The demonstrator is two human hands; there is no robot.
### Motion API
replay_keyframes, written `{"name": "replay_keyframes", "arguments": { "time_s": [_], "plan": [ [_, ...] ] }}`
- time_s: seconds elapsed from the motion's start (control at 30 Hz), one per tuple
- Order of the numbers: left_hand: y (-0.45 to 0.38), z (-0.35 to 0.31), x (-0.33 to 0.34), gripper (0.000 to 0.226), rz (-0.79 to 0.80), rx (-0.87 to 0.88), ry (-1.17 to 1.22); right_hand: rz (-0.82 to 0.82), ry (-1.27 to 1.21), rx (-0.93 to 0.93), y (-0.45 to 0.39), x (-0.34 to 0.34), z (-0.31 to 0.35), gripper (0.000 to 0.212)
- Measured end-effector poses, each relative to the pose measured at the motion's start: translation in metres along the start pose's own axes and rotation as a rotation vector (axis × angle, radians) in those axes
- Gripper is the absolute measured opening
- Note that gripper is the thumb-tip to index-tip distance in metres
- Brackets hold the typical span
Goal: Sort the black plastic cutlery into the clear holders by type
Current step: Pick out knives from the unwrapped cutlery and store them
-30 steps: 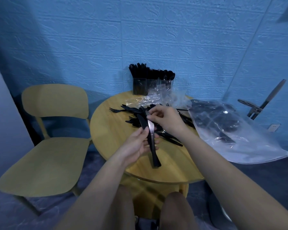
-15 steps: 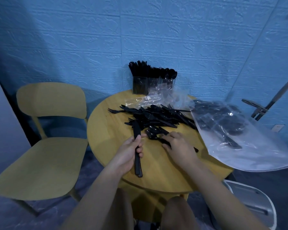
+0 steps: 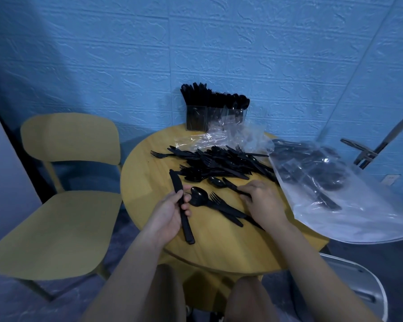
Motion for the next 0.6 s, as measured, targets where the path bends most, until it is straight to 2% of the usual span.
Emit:
{"name": "replay_keyframes", "arguments": {
  "time_s": [0.1,0.27,0.43,0.6],
  "plan": [
    [0.002,-0.001,-0.001,0.025,0.002,0.003,0.009,-0.004,-0.118,-0.048,0.007,0.004,0.011,0.026],
    [0.004,-0.006,-0.004,0.026,-0.012,0.011,0.079,0.049,-0.160,-0.106,0.016,0.005,0.029,0.026],
    [0.007,-0.008,-0.008,0.027,-0.012,0.007,0.145,-0.002,-0.229,0.126,0.000,-0.014,0.010,0.021],
    [0.007,-0.002,-0.007,0.027,-0.014,-0.009,0.167,0.187,-0.173,0.228,-0.030,-0.009,0.028,0.035]
  ]
}}
Point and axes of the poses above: each hand's wrist, its own y-axis away from the middle knuckle, its own x-axis out of the palm, z = x × y, the point moved 3 cm from there along -y, towards the middle knuckle, and after that the axes turned 4 degrees about z, right-handed, at the moved point
